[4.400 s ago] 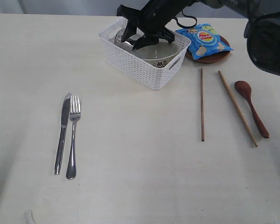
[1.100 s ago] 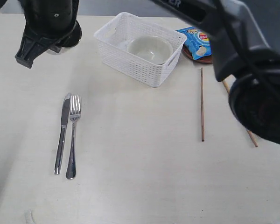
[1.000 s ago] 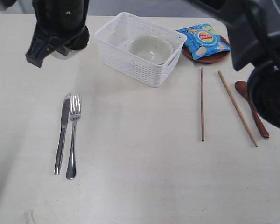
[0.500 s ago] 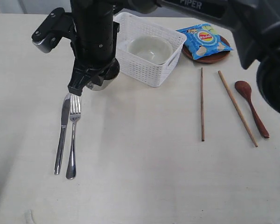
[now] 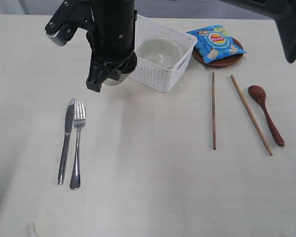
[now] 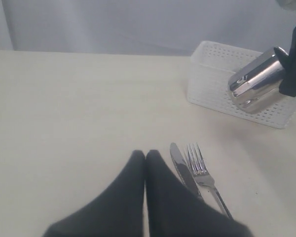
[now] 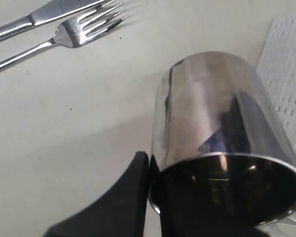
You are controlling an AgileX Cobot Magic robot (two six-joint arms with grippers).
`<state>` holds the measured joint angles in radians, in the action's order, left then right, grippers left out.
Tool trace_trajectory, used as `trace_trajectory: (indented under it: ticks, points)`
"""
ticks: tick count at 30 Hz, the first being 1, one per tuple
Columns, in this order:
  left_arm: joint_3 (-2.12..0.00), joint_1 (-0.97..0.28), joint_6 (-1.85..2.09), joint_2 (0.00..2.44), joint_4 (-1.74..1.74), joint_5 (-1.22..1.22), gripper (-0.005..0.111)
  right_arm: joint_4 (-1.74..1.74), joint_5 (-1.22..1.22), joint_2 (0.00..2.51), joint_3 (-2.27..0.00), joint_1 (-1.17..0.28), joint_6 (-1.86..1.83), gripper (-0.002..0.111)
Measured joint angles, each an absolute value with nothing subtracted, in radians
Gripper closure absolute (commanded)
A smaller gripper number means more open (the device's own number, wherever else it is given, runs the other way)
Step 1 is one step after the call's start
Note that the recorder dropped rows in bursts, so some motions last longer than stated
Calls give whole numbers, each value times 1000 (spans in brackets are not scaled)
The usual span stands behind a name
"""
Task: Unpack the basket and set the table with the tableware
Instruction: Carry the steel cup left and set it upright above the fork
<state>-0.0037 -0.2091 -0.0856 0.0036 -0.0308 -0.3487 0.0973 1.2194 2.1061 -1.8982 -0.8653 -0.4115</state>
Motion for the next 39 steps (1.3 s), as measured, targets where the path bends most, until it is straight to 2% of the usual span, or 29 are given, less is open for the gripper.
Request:
trace_trajectory:
  ticks: [14, 31, 34, 35, 37, 39]
  points:
    - [-4, -209, -86, 4, -31, -349, 107, 93, 1211, 2288, -2094, -880, -418, 109]
    - [-4, -209, -86, 4, -31, -349, 107, 69, 1170, 2350, -2106, -880, -395, 108]
    - [-4, -209, -86, 4, -31, -349, 107, 69, 1166, 2350, -2106, -879, -389, 97]
    - [-4, -209, -86, 4, -31, -349, 107, 69, 1164, 2350, -2106, -879, -389, 84]
    - [-4, -209, -86, 4, -31, -349, 107, 67, 1154, 2350, -2107, -874, -380, 70]
    - [-4, -209, -86, 4, -31, -349, 107, 67, 1149, 2350, -2107, -870, -368, 72]
